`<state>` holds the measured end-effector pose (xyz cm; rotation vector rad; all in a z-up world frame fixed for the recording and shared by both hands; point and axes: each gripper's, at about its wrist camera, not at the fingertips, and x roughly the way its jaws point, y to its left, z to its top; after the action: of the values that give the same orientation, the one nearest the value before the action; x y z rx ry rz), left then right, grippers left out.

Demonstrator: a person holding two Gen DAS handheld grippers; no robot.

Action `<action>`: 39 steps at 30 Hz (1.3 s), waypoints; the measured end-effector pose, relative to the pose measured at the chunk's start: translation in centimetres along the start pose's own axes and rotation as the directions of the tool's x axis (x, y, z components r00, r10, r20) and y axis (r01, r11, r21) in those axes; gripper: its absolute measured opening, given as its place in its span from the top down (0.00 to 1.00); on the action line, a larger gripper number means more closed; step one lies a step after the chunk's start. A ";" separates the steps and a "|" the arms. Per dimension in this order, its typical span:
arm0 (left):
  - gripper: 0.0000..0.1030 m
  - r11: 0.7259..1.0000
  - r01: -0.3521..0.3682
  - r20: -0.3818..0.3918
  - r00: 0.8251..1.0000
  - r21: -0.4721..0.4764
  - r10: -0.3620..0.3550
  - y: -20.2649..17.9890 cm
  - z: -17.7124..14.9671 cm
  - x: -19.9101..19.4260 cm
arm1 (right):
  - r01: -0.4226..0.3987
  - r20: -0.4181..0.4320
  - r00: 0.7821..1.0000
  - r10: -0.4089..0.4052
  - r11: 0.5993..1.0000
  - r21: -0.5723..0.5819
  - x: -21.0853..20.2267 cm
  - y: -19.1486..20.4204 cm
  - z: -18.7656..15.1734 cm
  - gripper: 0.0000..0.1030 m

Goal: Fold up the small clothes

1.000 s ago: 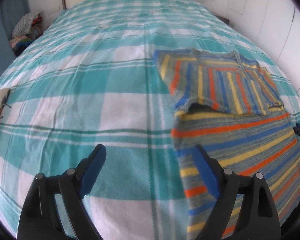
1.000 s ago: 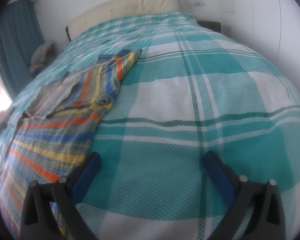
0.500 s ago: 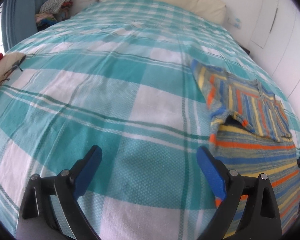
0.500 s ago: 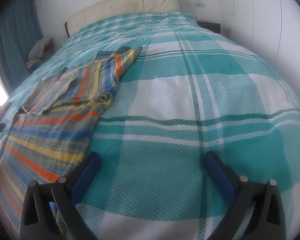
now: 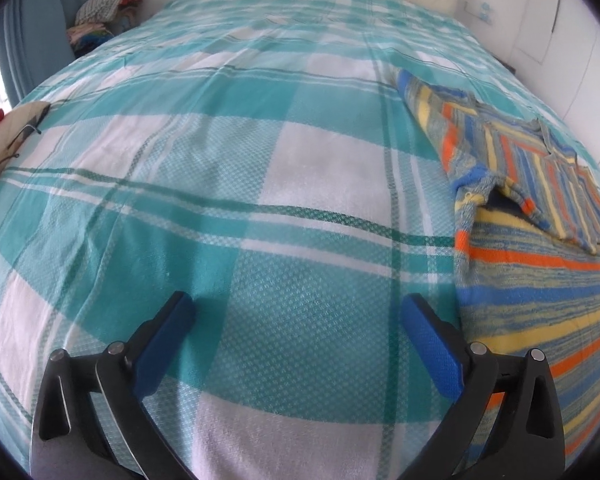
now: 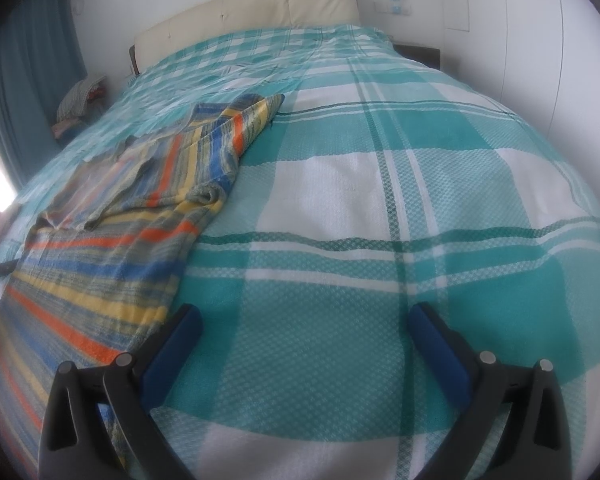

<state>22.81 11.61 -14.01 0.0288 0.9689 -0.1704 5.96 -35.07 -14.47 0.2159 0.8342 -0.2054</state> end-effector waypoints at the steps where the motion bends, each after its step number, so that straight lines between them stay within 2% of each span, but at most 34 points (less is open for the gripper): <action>1: 0.00 1.000 -0.008 0.002 1.000 0.006 0.008 -0.1 -0.1 0.0 | -0.001 0.000 1.000 0.001 1.000 0.001 0.0 0.0 0.0 0.01; 5: 0.02 0.999 -0.032 0.029 0.999 0.013 0.032 -0.2 0.2 -0.7 | 0.007 -0.001 1.000 -0.007 1.000 -0.002 -0.1 0.0 0.0 0.01; 8: 0.02 0.999 -0.013 0.100 0.995 -0.043 0.017 0.3 2.0 -2.1 | 0.039 -0.036 0.999 -0.039 0.999 -0.015 -0.6 0.4 1.1 0.01; 11: 0.01 0.993 0.044 0.143 0.989 -0.105 -0.029 0.8 3.7 -1.7 | 0.083 0.040 0.996 -0.083 0.997 0.000 -2.0 0.0 3.3 0.01; 12: 0.01 0.991 0.052 0.128 0.991 -0.121 -0.037 1.0 3.9 -0.6 | 0.118 0.064 0.991 -0.118 0.993 0.005 -2.2 -0.3 3.9 0.01; 14: 0.01 0.993 0.016 0.024 1.000 -0.119 -0.013 1.2 3.3 2.9 | 0.167 0.061 0.984 -0.168 0.986 0.026 -1.3 -1.1 4.5 0.00; 16: 0.00 0.998 -0.018 0.053 0.998 -0.066 0.021 0.3 2.7 3.2 | 0.165 -0.041 0.986 -0.163 0.985 0.042 1.9 -2.4 3.5 0.00; 17: 0.00 0.998 -0.036 0.060 0.997 -0.053 0.039 -0.1 2.7 2.9 | 0.148 -0.053 0.988 -0.146 0.988 0.050 2.8 -2.7 3.0 0.00; 18: 0.00 0.998 -0.050 0.064 0.997 -0.040 0.053 -0.4 2.7 2.8 | 0.147 -0.018 0.989 -0.146 0.988 0.050 2.2 -2.7 3.0 0.00; 21: 0.00 0.997 -0.077 0.048 0.996 -0.023 0.078 -0.8 2.8 3.1 | 0.167 -0.015 0.986 -0.167 0.985 0.035 2.1 -2.3 2.9 0.00; 24: 0.00 0.998 -0.062 0.047 0.997 -0.034 0.063 -0.4 2.9 3.2 | 0.149 -0.013 0.989 -0.148 0.988 0.050 2.2 -2.6 2.9 0.00; 39: 0.00 0.997 -0.065 0.048 0.997 -0.032 0.067 -0.5 2.9 3.1 | 0.167 -0.018 0.986 -0.166 0.985 0.039 2.2 -2.4 3.0 0.00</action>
<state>26.81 10.42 -14.87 0.0286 0.9201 -0.0954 8.91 -38.34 -14.48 0.1853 0.8634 -0.3781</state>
